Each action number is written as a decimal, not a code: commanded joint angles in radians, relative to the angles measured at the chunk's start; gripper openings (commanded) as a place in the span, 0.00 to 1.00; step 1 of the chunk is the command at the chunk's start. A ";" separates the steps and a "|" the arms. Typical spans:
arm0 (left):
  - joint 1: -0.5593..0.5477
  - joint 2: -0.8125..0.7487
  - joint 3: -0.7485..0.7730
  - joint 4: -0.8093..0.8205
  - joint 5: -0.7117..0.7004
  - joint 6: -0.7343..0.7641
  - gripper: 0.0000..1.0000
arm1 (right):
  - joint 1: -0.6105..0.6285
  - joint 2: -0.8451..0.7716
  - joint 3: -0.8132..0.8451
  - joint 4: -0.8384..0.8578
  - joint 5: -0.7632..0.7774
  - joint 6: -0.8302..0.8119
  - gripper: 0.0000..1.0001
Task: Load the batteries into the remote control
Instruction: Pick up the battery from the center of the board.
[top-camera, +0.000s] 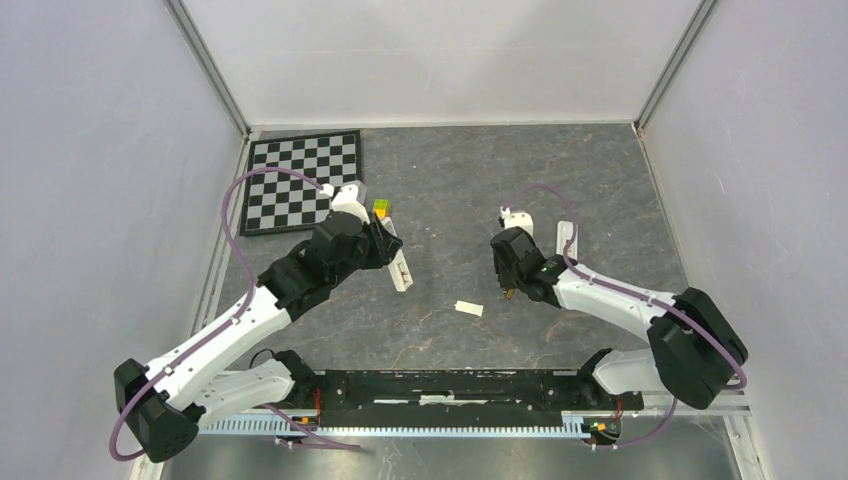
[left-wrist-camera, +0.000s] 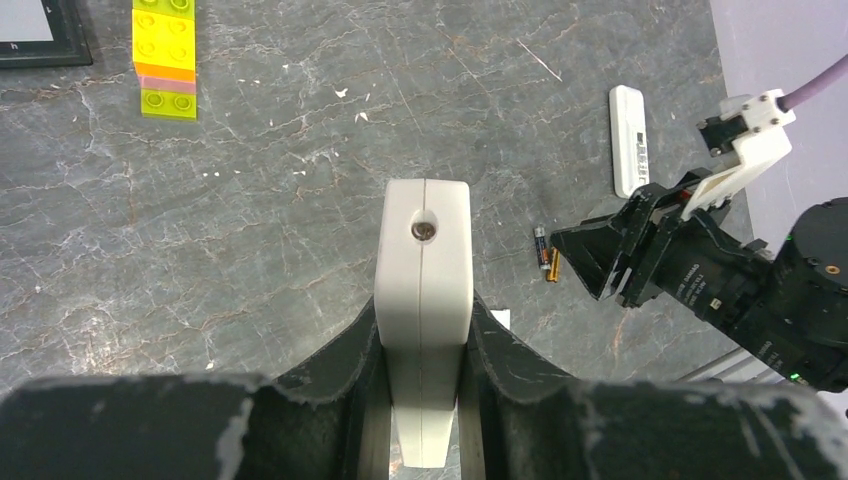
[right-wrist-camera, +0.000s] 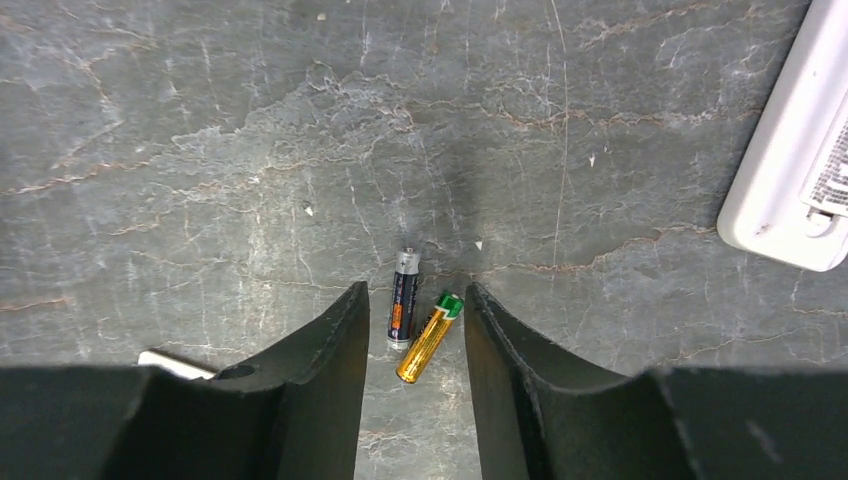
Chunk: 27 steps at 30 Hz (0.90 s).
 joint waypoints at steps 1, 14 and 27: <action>0.010 -0.012 0.004 0.021 -0.006 0.017 0.02 | 0.000 0.042 0.034 0.036 0.008 -0.017 0.43; 0.023 -0.007 -0.003 0.026 0.017 0.012 0.02 | 0.000 0.116 0.021 0.098 -0.034 -0.021 0.29; 0.036 0.002 -0.002 0.030 0.052 0.009 0.02 | 0.000 0.135 -0.002 0.105 -0.043 0.003 0.15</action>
